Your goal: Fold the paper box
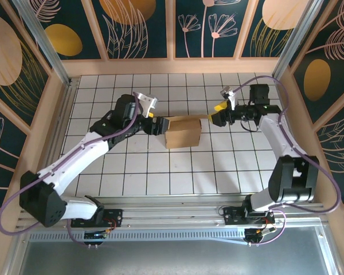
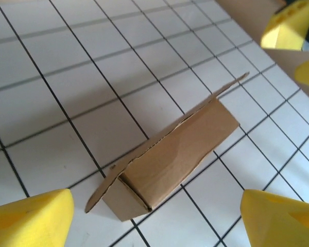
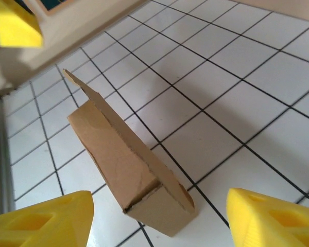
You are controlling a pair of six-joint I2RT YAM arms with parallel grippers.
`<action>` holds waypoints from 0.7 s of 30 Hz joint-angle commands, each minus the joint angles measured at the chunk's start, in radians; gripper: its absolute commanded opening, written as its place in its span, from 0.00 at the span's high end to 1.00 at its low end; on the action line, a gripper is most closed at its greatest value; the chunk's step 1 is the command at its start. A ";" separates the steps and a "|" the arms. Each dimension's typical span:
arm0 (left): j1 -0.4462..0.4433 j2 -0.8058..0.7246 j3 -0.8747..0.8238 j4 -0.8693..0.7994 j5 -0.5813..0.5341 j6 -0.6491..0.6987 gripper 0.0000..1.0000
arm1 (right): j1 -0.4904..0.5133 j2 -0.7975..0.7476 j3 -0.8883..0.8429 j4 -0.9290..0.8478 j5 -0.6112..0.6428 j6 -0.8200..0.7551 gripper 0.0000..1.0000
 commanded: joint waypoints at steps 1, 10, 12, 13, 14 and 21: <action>0.014 0.034 0.043 -0.083 0.082 0.019 0.16 | 0.028 0.031 0.037 -0.030 -0.105 0.012 0.32; 0.056 0.078 0.026 -0.080 0.056 0.035 0.16 | 0.048 0.055 -0.005 0.033 -0.081 0.046 0.39; 0.058 0.085 0.024 -0.070 0.064 0.036 0.18 | 0.050 0.061 -0.008 0.030 -0.057 0.046 0.40; 0.058 0.089 0.024 -0.066 0.067 0.036 0.20 | 0.052 0.064 -0.010 0.030 -0.040 0.046 0.40; 0.058 0.094 0.024 -0.060 0.073 0.035 0.22 | 0.054 0.065 -0.012 0.030 -0.028 0.046 0.40; 0.058 0.133 0.031 -0.034 0.091 0.035 0.36 | 0.061 0.070 -0.032 0.052 -0.006 0.047 0.46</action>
